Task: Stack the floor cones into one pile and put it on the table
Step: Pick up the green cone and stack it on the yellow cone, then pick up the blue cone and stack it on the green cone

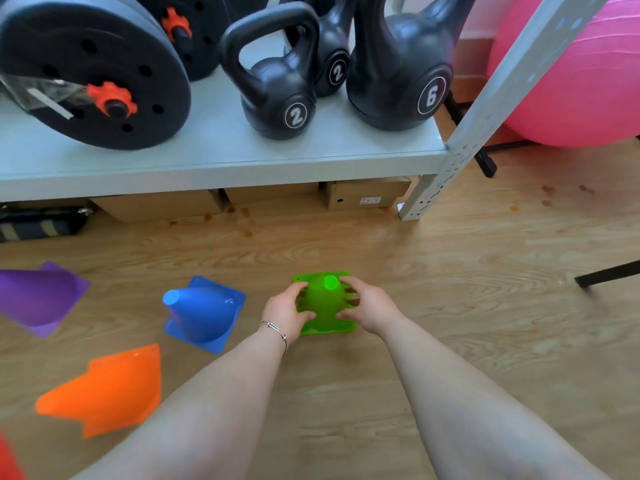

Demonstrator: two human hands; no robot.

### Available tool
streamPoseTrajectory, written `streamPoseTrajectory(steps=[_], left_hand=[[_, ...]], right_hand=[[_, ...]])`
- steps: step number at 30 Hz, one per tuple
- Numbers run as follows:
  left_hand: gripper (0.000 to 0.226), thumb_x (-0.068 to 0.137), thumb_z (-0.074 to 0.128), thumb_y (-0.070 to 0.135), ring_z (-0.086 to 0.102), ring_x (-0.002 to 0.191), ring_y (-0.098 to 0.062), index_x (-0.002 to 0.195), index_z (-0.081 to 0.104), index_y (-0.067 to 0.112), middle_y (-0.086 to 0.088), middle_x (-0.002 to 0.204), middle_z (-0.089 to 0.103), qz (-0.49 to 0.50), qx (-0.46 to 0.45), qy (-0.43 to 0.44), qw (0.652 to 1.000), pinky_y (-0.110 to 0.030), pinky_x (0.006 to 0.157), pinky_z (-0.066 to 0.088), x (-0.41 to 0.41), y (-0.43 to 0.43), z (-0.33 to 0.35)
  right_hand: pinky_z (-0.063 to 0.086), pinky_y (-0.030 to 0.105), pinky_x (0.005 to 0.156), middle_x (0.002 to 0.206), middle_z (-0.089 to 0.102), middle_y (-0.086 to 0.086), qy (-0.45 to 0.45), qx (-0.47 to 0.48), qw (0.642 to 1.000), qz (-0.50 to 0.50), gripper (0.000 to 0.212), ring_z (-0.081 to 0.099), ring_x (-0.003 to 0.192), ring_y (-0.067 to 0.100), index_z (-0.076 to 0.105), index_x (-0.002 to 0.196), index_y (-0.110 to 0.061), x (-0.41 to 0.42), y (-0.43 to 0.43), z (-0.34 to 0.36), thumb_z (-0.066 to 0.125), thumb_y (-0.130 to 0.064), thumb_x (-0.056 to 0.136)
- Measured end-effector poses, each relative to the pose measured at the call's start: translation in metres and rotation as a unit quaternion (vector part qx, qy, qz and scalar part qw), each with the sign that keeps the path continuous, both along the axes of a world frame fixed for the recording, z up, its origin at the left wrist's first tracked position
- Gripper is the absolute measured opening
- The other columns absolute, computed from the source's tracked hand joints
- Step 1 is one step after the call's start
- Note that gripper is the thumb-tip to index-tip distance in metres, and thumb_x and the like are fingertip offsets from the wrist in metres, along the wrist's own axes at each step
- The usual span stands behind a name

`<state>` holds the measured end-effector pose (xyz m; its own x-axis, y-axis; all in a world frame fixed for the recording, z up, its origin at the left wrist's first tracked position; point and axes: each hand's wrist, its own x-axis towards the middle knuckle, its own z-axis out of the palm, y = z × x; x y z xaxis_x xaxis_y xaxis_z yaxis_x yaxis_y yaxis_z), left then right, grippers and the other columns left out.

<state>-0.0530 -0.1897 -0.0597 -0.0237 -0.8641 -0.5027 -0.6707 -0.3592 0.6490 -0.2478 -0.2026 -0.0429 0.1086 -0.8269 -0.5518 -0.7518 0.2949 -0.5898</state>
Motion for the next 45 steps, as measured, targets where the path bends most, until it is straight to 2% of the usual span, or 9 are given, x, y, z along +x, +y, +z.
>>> streamPoseTrajectory(steps=[10, 18, 21, 25, 29, 34, 38, 41, 45], left_hand=[[0.068, 0.075, 0.078, 0.016, 0.062, 0.114, -0.020, 0.136, 0.048, 0.023, -0.002, 0.130, 0.062, 0.042, 0.013, 0.013, 0.999, -0.033, 0.099, 0.049, 0.017, 0.046, 0.004], [0.073, 0.081, 0.071, 0.033, 0.052, 0.126, -0.028, 0.143, 0.036, 0.017, -0.011, 0.138, 0.053, -0.047, 0.035, -0.095, 0.994, -0.035, 0.103, 0.043, 0.020, 0.039, 0.013], [0.070, 0.086, 0.064, 0.033, 0.048, 0.126, -0.031, 0.144, 0.029, 0.016, -0.010, 0.142, 0.044, -0.107, 0.019, -0.154, 0.982, -0.042, 0.101, 0.045, 0.019, 0.041, 0.019], [0.062, 0.085, 0.061, 0.020, 0.044, 0.125, -0.030, 0.140, 0.032, 0.016, -0.008, 0.140, 0.042, -0.150, -0.032, -0.235, 0.960, -0.043, 0.095, 0.044, 0.015, 0.045, 0.025], [0.059, 0.084, 0.056, 0.017, 0.033, 0.137, -0.031, 0.138, 0.033, 0.014, -0.012, 0.145, 0.039, -0.145, -0.101, -0.333, 0.926, -0.044, 0.111, 0.030, 0.015, 0.051, 0.028], [0.045, 0.084, 0.049, 0.009, 0.042, 0.133, -0.034, 0.129, 0.048, 0.009, -0.017, 0.136, 0.051, -0.115, -0.193, -0.398, 0.889, -0.053, 0.107, 0.036, 0.030, 0.039, 0.052], [0.055, 0.088, 0.051, 0.012, 0.029, 0.141, -0.032, 0.140, 0.035, 0.011, -0.015, 0.148, 0.038, -0.093, -0.195, -0.419, 0.882, -0.051, 0.114, 0.025, 0.048, 0.012, 0.097], [0.059, 0.087, 0.057, 0.018, 0.030, 0.142, -0.030, 0.141, 0.035, 0.011, -0.014, 0.148, 0.039, -0.074, -0.220, -0.430, 0.873, -0.049, 0.114, 0.027, 0.073, -0.001, 0.136], [0.076, 0.085, 0.062, 0.037, 0.022, 0.145, -0.029, 0.146, 0.024, 0.011, -0.013, 0.154, 0.029, -0.082, -0.230, -0.449, 0.859, -0.045, 0.118, 0.021, 0.126, -0.004, 0.188]], right_hand=[[0.051, 0.035, 0.098, 0.127, 0.065, 0.008, 0.023, -0.006, 0.997, 0.067, 0.083, 0.065, 0.111, 0.024, 0.047, 0.141, -0.025, 0.021, 0.026, 0.000, 0.086, -0.017, 0.068], [0.045, 0.032, 0.102, 0.136, 0.058, 0.013, 0.087, -0.006, 0.988, 0.127, 0.085, 0.058, 0.121, 0.030, 0.038, 0.148, -0.023, 0.023, 0.025, 0.006, 0.081, -0.025, 0.074], [0.044, 0.036, 0.101, 0.136, 0.052, 0.014, 0.152, -0.029, 0.972, 0.176, 0.081, 0.053, 0.123, 0.034, 0.035, 0.149, -0.022, 0.027, 0.028, 0.011, 0.075, -0.026, 0.078], [0.048, 0.043, 0.089, 0.124, 0.053, 0.011, 0.260, -0.117, 0.937, 0.202, 0.054, 0.052, 0.114, 0.035, 0.043, 0.136, -0.022, 0.031, 0.034, 0.016, 0.056, -0.017, 0.085], [0.044, 0.046, 0.095, 0.114, 0.059, 0.011, 0.307, -0.201, 0.909, 0.200, 0.038, 0.052, 0.113, 0.036, 0.052, 0.122, -0.018, 0.030, 0.036, 0.020, 0.055, -0.014, 0.085], [0.039, 0.048, 0.101, 0.119, 0.057, 0.010, 0.327, -0.226, 0.899, 0.185, 0.040, 0.048, 0.119, 0.034, 0.049, 0.126, -0.018, 0.030, 0.022, 0.046, 0.053, -0.014, 0.086], [0.040, 0.045, 0.099, 0.120, 0.057, 0.009, 0.325, -0.258, 0.893, 0.177, 0.040, 0.049, 0.118, 0.032, 0.047, 0.125, -0.018, 0.043, -0.003, 0.083, 0.056, -0.016, 0.085], [0.040, 0.042, 0.098, 0.123, 0.057, 0.007, 0.308, -0.269, 0.898, 0.161, 0.040, 0.049, 0.119, 0.031, 0.047, 0.125, -0.018, 0.063, -0.018, 0.114, 0.058, -0.024, 0.086], [0.038, 0.041, 0.101, 0.130, 0.053, 0.006, 0.275, -0.275, 0.905, 0.171, 0.052, 0.047, 0.123, 0.029, 0.043, 0.132, -0.018, 0.099, -0.024, 0.143, 0.061, -0.039, 0.088]])
